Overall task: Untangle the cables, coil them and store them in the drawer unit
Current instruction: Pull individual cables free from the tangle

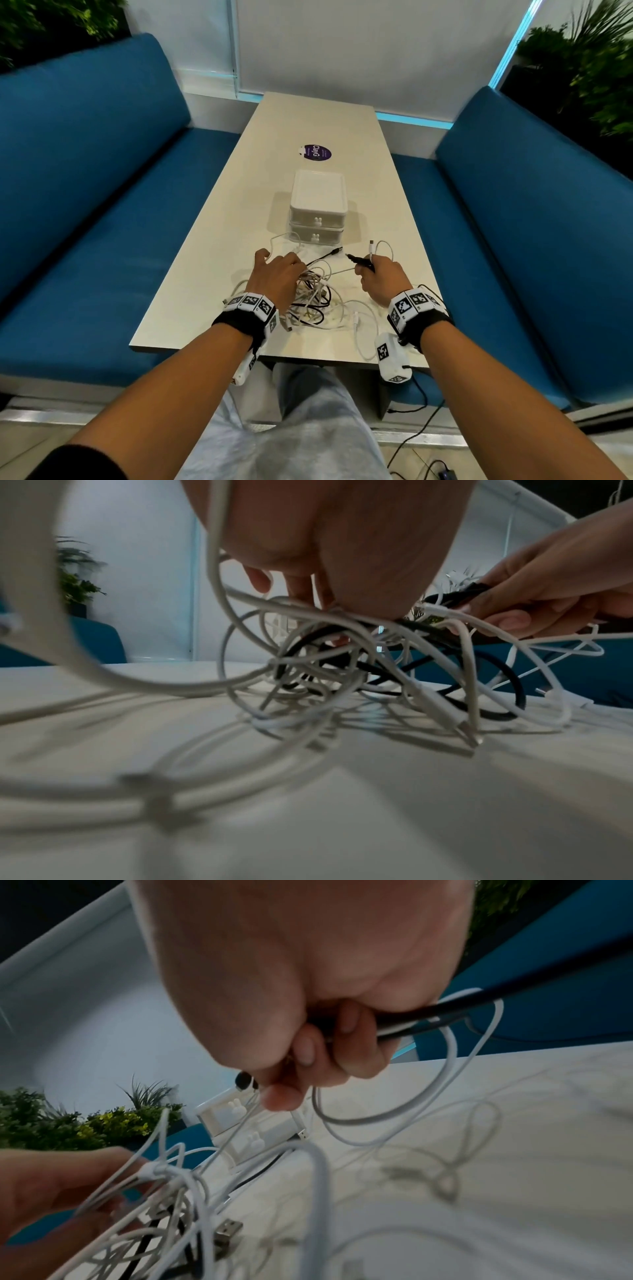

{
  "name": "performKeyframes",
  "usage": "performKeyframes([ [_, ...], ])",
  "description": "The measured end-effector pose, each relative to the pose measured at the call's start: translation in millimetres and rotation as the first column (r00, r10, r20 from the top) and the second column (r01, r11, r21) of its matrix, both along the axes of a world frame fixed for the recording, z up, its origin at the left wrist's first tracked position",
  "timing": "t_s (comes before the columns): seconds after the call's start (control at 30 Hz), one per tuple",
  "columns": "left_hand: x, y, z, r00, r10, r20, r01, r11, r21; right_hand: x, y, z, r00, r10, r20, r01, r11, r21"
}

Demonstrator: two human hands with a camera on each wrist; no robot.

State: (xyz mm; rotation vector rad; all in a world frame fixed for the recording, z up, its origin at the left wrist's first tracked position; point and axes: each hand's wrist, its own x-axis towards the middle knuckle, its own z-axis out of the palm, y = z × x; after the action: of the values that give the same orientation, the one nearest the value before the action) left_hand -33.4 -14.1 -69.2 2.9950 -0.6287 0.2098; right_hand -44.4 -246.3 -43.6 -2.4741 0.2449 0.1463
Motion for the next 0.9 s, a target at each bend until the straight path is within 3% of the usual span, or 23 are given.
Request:
performKeyframes([
  [0.37,-3,6,3,0.996,-0.004,0.084,-0.003,0.997,0.079,-1,-2,3,0.999,-0.025,0.034,0.026,0.999,-0.024],
  [0.63,3,-2,1,1.000,-0.018,0.026,0.019,1.000,-0.007,-5,3,3,0.999,0.042,0.007,-0.042,0.999,0.001],
  [0.9,1,4,4,0.999,0.036,-0.039,-0.035,0.999,0.036,1,-19,-1,0.987,-0.159,0.028,0.161,0.972,-0.170],
])
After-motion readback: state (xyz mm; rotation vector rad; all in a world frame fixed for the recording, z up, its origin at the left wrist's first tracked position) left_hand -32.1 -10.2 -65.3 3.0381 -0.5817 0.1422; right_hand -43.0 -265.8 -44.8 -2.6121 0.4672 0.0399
